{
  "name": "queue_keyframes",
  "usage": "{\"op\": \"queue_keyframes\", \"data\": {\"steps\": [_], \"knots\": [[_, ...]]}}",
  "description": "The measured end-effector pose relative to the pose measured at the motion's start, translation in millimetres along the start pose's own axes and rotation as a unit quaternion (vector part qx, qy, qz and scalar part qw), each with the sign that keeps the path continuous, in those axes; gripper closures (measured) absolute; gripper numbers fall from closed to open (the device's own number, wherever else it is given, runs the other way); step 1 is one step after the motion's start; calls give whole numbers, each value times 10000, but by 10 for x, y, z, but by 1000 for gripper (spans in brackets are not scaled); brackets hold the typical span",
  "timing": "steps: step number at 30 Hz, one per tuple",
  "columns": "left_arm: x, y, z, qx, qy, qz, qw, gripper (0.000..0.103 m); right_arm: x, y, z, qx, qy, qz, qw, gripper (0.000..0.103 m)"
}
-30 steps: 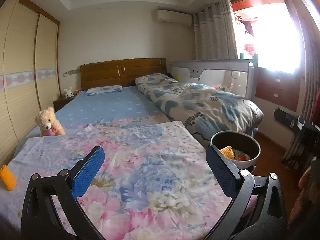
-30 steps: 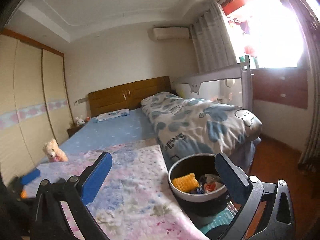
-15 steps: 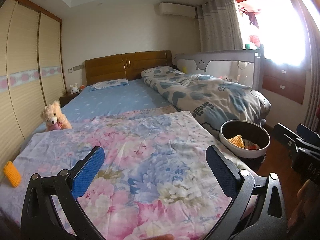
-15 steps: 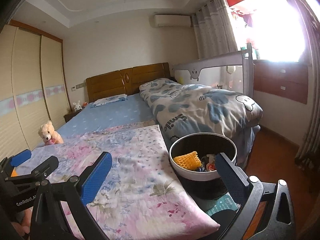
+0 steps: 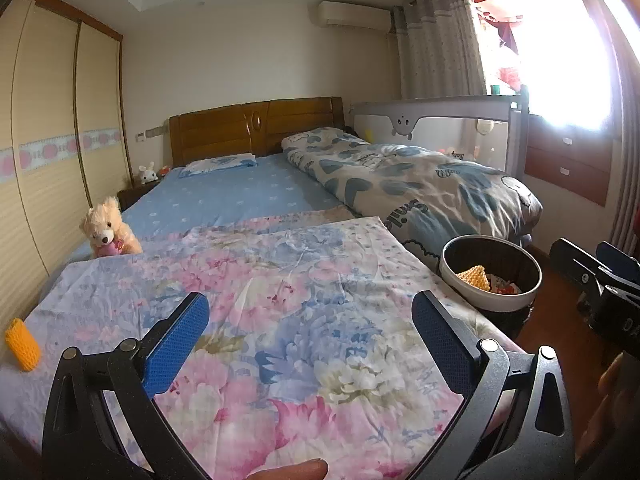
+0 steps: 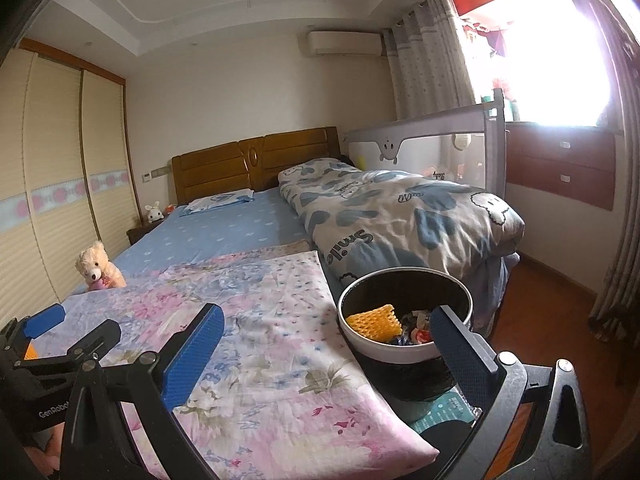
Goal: Collect trash
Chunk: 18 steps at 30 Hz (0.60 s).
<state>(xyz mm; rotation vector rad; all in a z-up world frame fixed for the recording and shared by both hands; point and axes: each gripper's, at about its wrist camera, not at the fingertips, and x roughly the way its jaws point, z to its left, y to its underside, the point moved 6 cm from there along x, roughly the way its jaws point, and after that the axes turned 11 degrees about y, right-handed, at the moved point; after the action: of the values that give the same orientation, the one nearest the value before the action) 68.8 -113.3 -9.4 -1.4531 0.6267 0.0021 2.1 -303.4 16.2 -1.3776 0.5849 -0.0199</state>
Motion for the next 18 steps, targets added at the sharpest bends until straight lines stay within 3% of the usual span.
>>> {"op": "queue_keyframes", "data": {"steps": [18], "knots": [[-20, 17, 16, -84, -29, -44, 10000, 0, -9, 23, 68, -107, -40, -42, 9999, 0]]}}
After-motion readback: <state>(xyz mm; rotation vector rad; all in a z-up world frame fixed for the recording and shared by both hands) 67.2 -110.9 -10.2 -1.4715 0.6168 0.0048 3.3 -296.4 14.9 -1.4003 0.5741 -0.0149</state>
